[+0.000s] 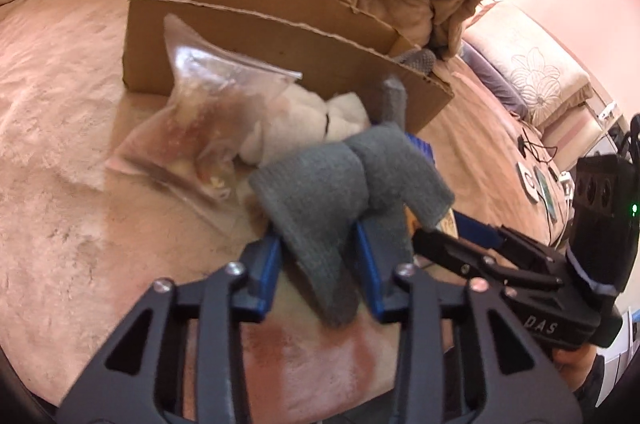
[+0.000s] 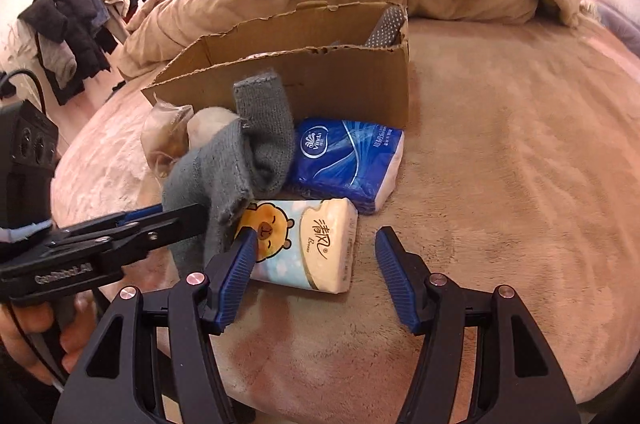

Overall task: Organize objects
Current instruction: 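Grasp the grey sock pair with the left gripper, then lift the grey socks with the left gripper while the right gripper grasps the cartoon tissue pack, then lower the grey socks and cartoon tissue pack into the box and release both grippers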

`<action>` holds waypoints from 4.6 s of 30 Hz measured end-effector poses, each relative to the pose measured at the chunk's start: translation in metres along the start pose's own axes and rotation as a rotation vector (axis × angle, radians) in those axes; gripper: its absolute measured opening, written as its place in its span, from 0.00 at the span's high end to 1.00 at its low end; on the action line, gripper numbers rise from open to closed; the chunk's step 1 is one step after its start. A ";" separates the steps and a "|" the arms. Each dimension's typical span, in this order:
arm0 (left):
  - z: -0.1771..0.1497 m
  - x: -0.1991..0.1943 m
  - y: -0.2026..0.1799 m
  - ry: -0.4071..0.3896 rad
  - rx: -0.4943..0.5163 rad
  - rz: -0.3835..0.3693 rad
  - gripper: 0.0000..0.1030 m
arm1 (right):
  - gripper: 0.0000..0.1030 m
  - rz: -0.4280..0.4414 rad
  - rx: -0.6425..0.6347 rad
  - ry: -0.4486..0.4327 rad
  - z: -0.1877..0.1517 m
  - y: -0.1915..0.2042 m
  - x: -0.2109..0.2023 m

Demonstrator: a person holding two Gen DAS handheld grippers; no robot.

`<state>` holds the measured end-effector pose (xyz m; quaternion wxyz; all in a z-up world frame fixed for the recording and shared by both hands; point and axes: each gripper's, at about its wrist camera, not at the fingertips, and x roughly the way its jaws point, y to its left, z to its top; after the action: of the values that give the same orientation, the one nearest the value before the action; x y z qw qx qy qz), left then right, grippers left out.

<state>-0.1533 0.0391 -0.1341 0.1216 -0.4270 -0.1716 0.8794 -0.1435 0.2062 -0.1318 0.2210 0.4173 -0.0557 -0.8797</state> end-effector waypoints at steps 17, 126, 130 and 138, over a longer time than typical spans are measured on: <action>0.001 -0.040 -0.014 -0.077 0.068 0.009 0.94 | 0.63 -0.061 -0.015 -0.077 -0.003 0.003 -0.035; 0.163 -0.011 0.039 -0.092 0.108 0.240 0.37 | 0.48 -0.148 0.008 -0.041 0.131 0.011 0.048; 0.160 -0.033 0.033 -0.135 0.118 0.236 0.35 | 0.42 -0.155 0.001 -0.065 0.132 0.017 0.032; 0.145 -0.074 0.014 -0.191 0.139 0.217 0.29 | 0.40 -0.157 -0.008 -0.119 0.126 0.032 -0.008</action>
<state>-0.2244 -0.0294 -0.0037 0.0384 -0.3482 -0.0740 0.9337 -0.2235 0.1697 -0.0356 0.1493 0.3666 -0.0322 -0.9178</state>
